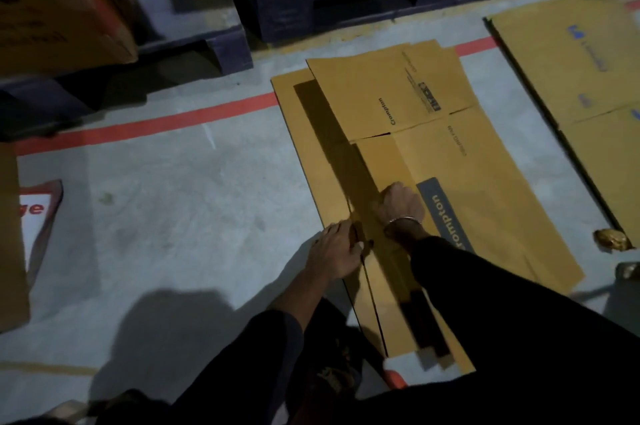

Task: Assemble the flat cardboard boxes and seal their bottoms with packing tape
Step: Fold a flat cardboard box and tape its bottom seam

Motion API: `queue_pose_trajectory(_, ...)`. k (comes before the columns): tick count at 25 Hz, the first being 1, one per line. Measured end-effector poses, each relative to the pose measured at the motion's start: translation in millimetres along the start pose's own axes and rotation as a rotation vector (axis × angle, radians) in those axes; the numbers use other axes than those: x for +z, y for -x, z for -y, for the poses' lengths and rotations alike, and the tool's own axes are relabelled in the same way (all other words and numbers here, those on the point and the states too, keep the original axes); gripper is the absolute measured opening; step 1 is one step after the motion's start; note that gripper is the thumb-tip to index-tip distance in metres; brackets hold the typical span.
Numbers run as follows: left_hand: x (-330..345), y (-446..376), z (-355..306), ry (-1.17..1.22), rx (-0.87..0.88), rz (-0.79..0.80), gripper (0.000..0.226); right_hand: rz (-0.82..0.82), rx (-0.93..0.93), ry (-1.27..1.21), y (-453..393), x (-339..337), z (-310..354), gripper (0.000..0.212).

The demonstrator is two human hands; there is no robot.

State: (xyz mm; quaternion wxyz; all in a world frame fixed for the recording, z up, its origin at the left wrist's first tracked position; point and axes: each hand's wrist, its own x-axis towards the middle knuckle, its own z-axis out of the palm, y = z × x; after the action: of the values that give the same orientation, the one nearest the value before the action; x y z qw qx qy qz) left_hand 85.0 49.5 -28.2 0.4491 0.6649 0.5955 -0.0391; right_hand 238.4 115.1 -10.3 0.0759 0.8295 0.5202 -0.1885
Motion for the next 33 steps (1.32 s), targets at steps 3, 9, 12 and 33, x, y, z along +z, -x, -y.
queue_pose_trajectory(3,-31,14,-19,0.249,-0.116,0.028,0.064,-0.006,-0.082,-0.128,20,-44,56,0.037)
queue_pose_trajectory(9,-115,64,-33,0.601,-0.057,-0.145,0.035,0.041,-0.274,-0.343,57,-155,126,0.039)
queue_pose_trajectory(12,-166,116,-50,0.582,0.021,-0.207,0.039,0.021,-0.334,-0.453,89,-208,151,0.038)
queue_pose_trajectory(33,-261,291,-1,0.674,-0.127,-0.354,0.043,0.203,-0.559,-0.688,221,-195,218,0.016)
